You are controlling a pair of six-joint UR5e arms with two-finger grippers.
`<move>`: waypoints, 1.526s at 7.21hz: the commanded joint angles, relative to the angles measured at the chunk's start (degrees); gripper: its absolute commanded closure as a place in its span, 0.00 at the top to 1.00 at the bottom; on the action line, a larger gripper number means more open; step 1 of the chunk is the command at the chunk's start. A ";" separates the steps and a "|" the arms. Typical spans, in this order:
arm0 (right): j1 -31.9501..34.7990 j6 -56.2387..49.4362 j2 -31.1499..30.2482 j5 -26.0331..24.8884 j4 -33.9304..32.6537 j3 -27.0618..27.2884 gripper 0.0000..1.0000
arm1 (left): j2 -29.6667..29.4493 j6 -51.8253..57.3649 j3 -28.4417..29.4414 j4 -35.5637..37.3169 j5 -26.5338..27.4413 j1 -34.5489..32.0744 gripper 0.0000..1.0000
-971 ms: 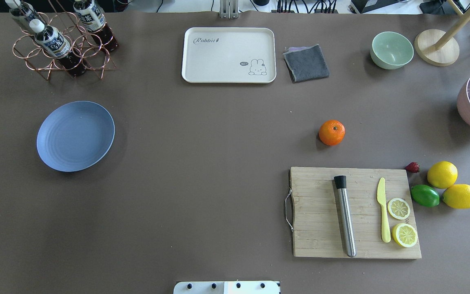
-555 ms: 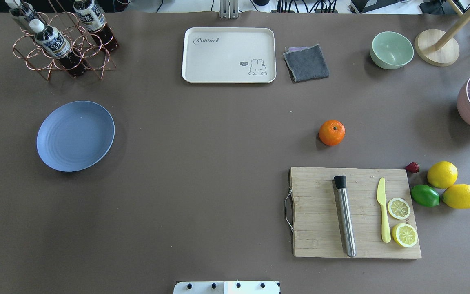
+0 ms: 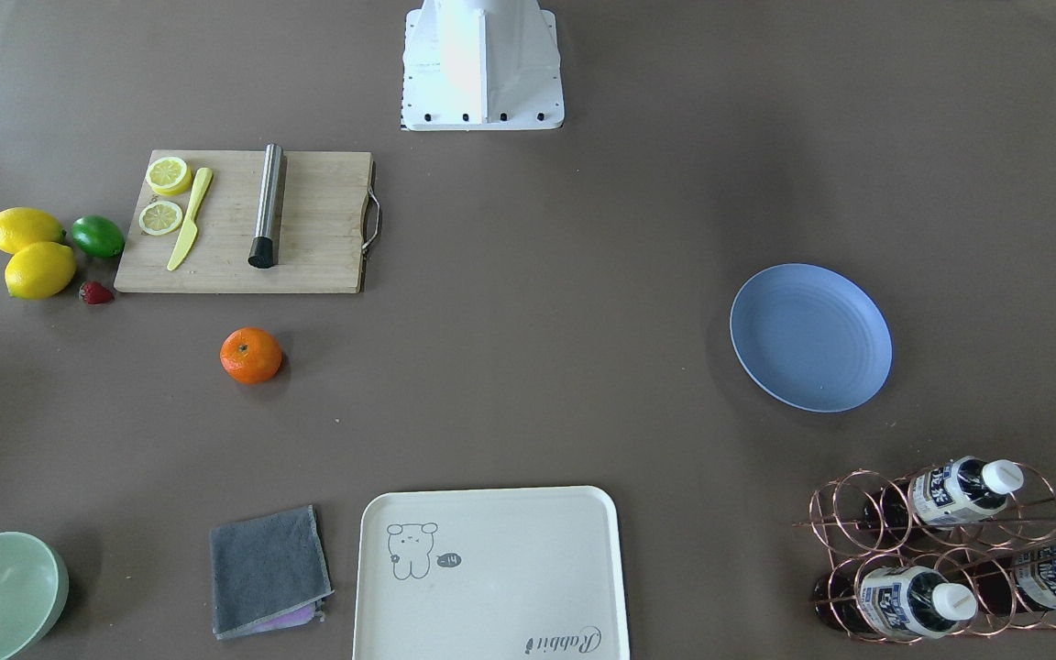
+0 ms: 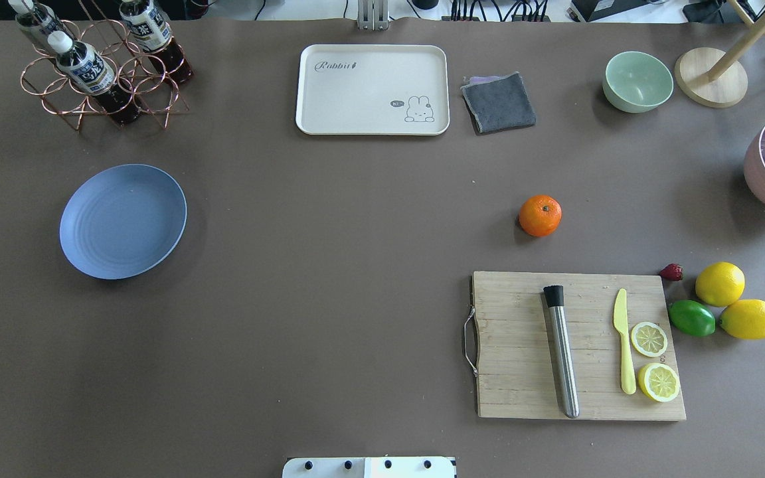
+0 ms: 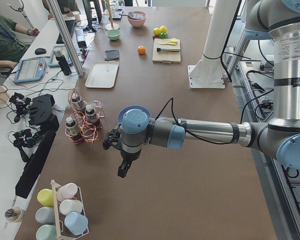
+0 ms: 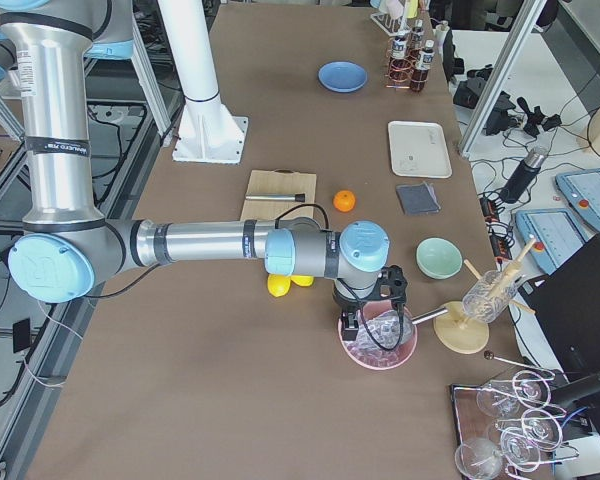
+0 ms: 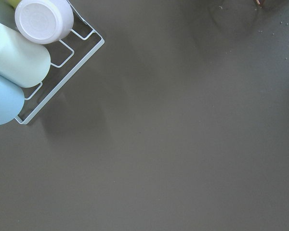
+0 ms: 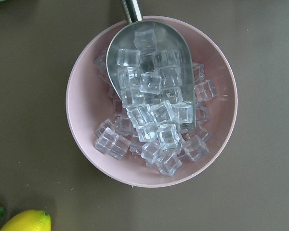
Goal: Pick orange to plate
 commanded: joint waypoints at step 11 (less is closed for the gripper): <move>0.00 0.05 0.00 0.00 0.06 0.40 1.00 | -0.69 -1.97 -0.17 -0.02 -0.12 0.44 0.98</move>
